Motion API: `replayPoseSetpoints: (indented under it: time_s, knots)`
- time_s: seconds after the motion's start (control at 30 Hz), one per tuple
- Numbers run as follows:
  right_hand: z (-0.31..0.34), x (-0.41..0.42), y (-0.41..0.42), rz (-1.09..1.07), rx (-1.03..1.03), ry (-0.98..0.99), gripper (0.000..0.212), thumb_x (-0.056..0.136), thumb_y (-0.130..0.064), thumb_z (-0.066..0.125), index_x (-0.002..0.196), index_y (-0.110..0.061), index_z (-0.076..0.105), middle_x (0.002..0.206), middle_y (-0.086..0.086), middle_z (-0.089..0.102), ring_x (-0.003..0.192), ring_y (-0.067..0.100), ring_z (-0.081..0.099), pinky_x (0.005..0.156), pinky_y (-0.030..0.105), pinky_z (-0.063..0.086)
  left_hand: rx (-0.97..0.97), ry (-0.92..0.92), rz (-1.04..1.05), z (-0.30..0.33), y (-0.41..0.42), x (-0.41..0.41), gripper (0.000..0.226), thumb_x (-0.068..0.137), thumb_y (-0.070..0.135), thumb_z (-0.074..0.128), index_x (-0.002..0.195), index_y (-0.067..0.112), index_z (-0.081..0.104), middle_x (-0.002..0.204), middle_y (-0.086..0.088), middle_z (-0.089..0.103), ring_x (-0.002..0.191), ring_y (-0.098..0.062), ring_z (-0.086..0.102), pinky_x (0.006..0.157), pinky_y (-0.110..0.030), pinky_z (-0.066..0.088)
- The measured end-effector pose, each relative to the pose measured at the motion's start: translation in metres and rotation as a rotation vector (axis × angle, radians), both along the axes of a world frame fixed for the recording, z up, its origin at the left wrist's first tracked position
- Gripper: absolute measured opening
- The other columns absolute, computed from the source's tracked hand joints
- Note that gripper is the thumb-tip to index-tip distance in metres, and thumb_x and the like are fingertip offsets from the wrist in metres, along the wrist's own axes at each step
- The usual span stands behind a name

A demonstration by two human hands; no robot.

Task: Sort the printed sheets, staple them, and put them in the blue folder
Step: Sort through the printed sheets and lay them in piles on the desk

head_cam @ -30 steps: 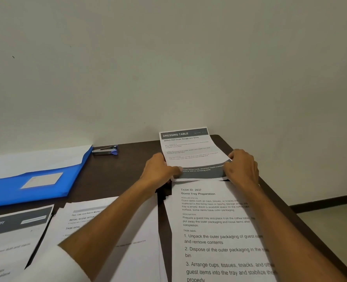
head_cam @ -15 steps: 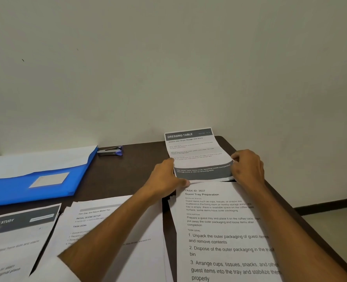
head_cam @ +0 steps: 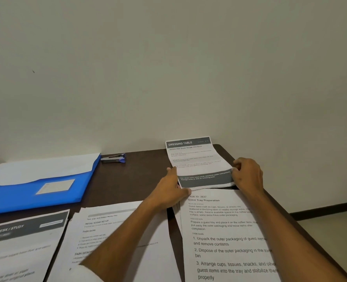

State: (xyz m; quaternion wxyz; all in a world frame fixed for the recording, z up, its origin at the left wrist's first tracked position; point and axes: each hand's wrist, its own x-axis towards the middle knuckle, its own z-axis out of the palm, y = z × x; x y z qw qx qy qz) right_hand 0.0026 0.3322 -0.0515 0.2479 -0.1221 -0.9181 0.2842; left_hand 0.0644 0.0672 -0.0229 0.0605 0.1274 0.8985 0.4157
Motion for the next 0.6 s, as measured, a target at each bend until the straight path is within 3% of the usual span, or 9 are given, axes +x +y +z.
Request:
replayPoseSetpoints:
  time_s: [0.07,0.13,0.23,0.3,0.37,0.5,0.57,0.6]
  knots:
    - [0.006,0.003,0.002,-0.011,0.025,0.031,0.020,0.098,-0.015,0.067,0.115,-0.007,0.074,0.114,0.016,0.072,0.103,0.031,0.065,0.081,0.033,0.049,-0.001,-0.054,-0.020,0.008,-0.004,0.002,0.066,0.095,0.009,0.068,0.149,0.029,0.035,0.153,0.005,0.054,0.149,-0.031,0.044,0.124,-0.051,0.035]
    - [0.014,0.010,0.005,0.004,0.066,0.038,0.022,0.099,-0.018,0.064,0.115,-0.006,0.072,0.114,0.017,0.070,0.105,0.033,0.063,0.086,0.040,0.051,0.043,-0.100,-0.024,0.014,-0.014,-0.001,0.082,0.086,0.008,0.067,0.154,0.037,0.030,0.161,0.003,0.047,0.154,-0.034,0.036,0.123,-0.052,0.036]
    - [0.032,0.034,0.018,0.058,0.131,-0.046,0.034,0.099,-0.024,0.063,0.128,-0.008,0.066,0.125,0.018,0.068,0.114,0.037,0.062,0.092,0.043,0.050,0.071,-0.143,-0.066,0.024,-0.030,0.009,0.090,0.091,-0.003,0.064,0.161,0.034,0.022,0.149,0.005,0.056,0.123,-0.017,0.068,0.099,-0.031,0.056]
    - [0.043,0.063,0.033,0.091,0.157,-0.114,0.037,0.101,-0.028,0.063,0.134,-0.011,0.062,0.130,0.014,0.067,0.114,0.033,0.064,0.090,0.039,0.047,0.009,-0.102,-0.124,0.026,-0.037,0.016,0.091,0.090,-0.005,0.068,0.161,0.032,0.024,0.145,0.008,0.057,0.117,-0.013,0.069,0.089,-0.028,0.061]
    - [0.051,0.102,0.048,0.107,0.202,-0.216,0.039,0.102,-0.032,0.062,0.136,-0.014,0.059,0.131,0.009,0.068,0.113,0.027,0.065,0.088,0.036,0.046,-0.106,-0.029,-0.180,0.030,-0.039,0.026,0.096,0.086,0.002,0.076,0.163,0.031,0.025,0.154,0.011,0.049,0.124,-0.015,0.062,0.092,-0.028,0.060]
    - [0.045,0.177,0.060,0.152,0.199,-0.352,0.040,0.100,-0.039,0.065,0.136,-0.022,0.057,0.130,-0.001,0.070,0.109,0.017,0.068,0.093,0.038,0.054,-0.349,0.012,-0.350,0.037,-0.041,0.045,0.102,0.078,0.030,0.090,0.159,0.042,0.028,0.160,0.017,0.042,0.142,-0.015,0.046,0.121,-0.053,0.037]
    - [0.038,0.204,0.056,0.189,0.170,-0.354,0.042,0.099,-0.038,0.067,0.138,-0.024,0.057,0.135,-0.006,0.068,0.117,0.014,0.066,0.097,0.036,0.054,-0.562,-0.001,-0.420,0.041,-0.035,0.055,0.119,0.078,0.044,0.090,0.165,0.039,0.009,0.172,0.014,0.020,0.157,-0.019,0.025,0.127,-0.062,0.014]
    - [0.034,0.213,0.052,0.199,0.164,-0.353,0.043,0.099,-0.037,0.067,0.139,-0.025,0.056,0.136,-0.007,0.067,0.120,0.014,0.065,0.097,0.034,0.053,-0.658,0.007,-0.435,0.041,-0.031,0.061,0.127,0.078,0.049,0.089,0.167,0.034,0.000,0.176,0.010,0.005,0.161,-0.020,0.011,0.128,-0.060,0.006]
